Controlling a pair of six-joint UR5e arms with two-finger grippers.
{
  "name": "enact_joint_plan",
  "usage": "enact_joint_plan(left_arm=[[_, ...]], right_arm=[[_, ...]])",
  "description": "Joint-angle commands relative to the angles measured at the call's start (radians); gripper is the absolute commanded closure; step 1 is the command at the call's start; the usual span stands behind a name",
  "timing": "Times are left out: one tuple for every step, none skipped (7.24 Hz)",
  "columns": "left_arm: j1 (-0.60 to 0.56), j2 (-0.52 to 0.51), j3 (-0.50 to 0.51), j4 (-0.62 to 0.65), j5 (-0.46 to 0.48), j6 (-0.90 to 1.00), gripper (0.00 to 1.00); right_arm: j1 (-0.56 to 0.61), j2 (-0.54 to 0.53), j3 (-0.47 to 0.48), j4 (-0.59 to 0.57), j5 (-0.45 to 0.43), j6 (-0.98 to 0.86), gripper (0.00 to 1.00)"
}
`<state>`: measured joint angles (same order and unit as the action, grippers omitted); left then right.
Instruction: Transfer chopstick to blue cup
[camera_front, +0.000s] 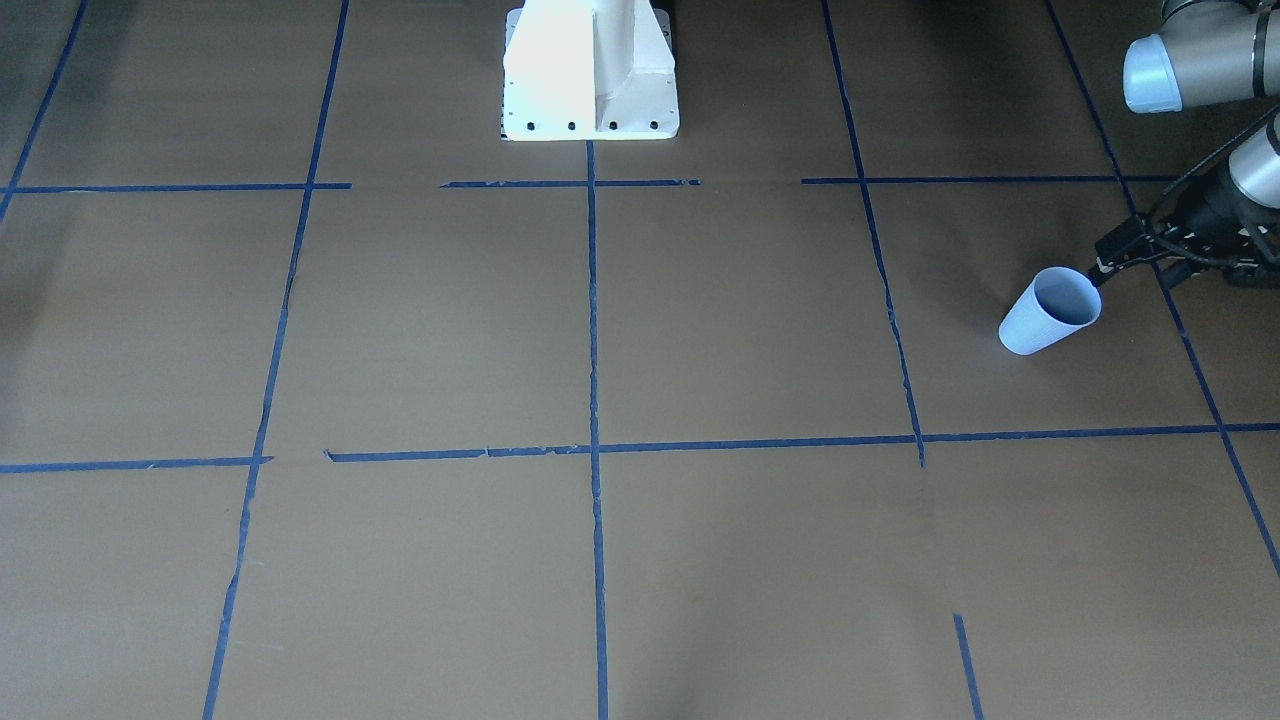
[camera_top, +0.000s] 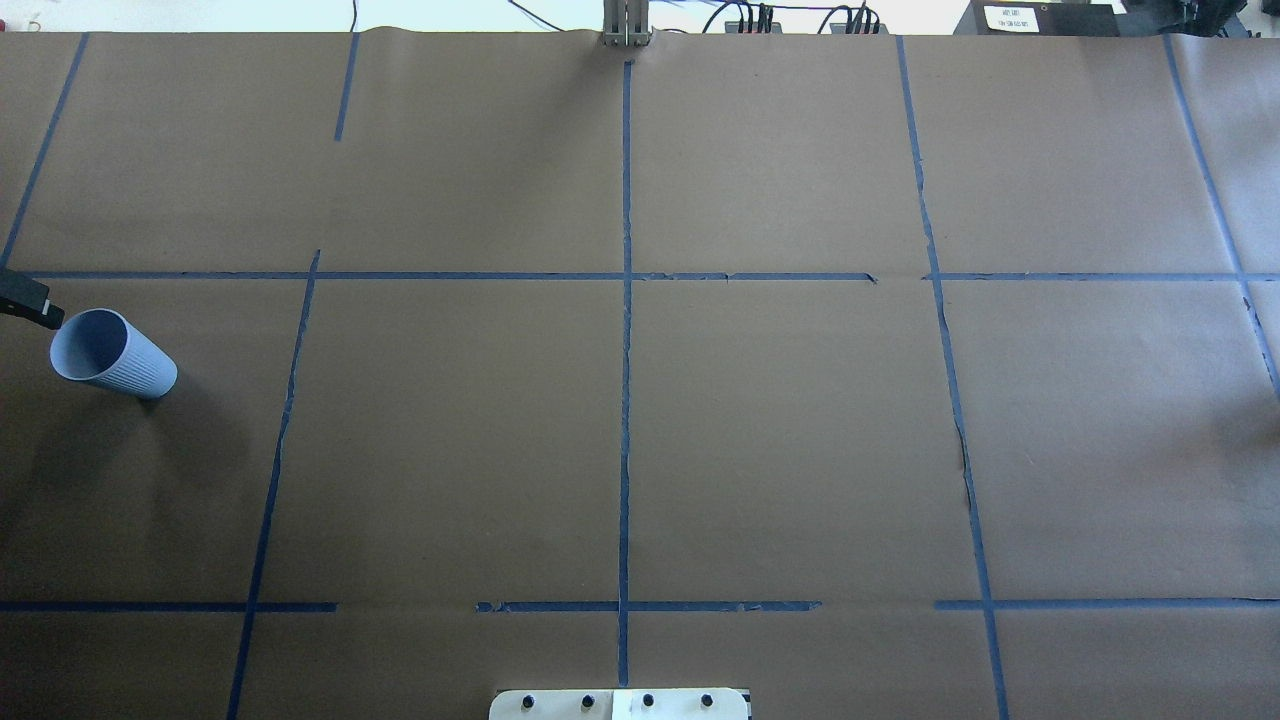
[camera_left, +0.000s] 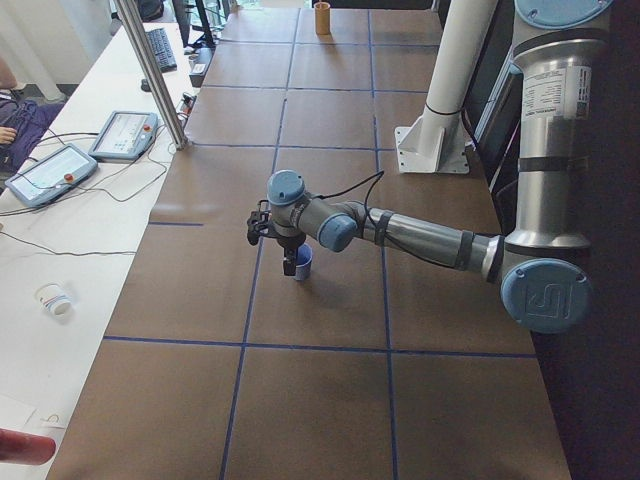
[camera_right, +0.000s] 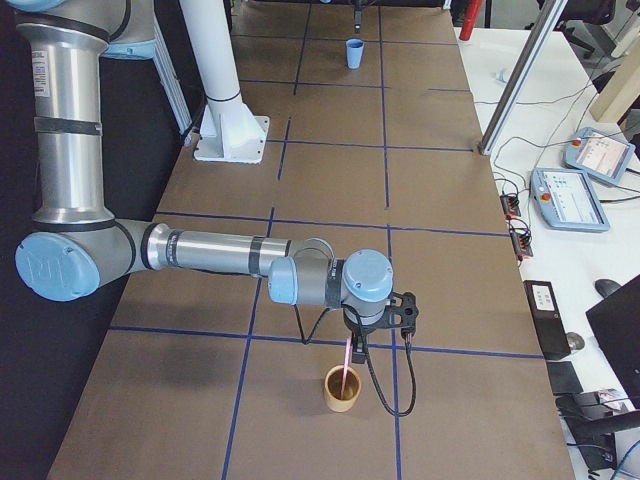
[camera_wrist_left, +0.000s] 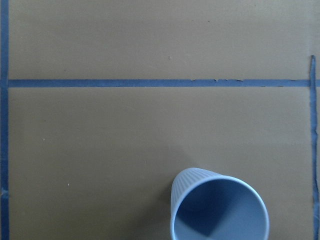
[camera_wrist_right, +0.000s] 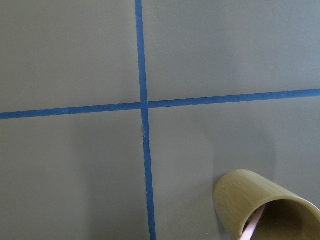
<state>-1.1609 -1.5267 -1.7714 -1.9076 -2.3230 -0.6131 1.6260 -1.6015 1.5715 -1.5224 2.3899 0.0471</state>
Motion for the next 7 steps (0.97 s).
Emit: enact_joint_plan(left_arm=[[0.030, -0.003, 0.047, -0.045, 0.004, -0.013, 0.00], [0.044, -0.004, 0.053, -0.044, 0.004, -0.013, 0.00], [0.061, -0.015, 0.075, -0.045, 0.005, -0.013, 0.00], [0.072, -0.029, 0.095, -0.045, 0.005, -0.013, 0.00], [0.076, -0.030, 0.098, -0.045, 0.005, -0.013, 0.00], [0.078, -0.030, 0.098, -0.045, 0.005, -0.013, 0.02], [0.078, -0.030, 0.098, -0.045, 0.005, -0.048, 0.49]], right_arm=[[0.000, 0.000, -0.001, 0.001, 0.002, 0.000, 0.00], [0.000, 0.000, -0.001, 0.001, 0.002, 0.000, 0.00], [0.000, 0.000, -0.001, 0.001, 0.002, 0.000, 0.00], [0.000, 0.000, -0.001, 0.001, 0.002, 0.000, 0.00], [0.000, 0.000, 0.001, 0.001, 0.002, 0.000, 0.00], [0.000, 0.000, 0.002, 0.001, 0.002, 0.002, 0.00], [0.000, 0.000, 0.004, 0.001, 0.002, 0.000, 0.00]])
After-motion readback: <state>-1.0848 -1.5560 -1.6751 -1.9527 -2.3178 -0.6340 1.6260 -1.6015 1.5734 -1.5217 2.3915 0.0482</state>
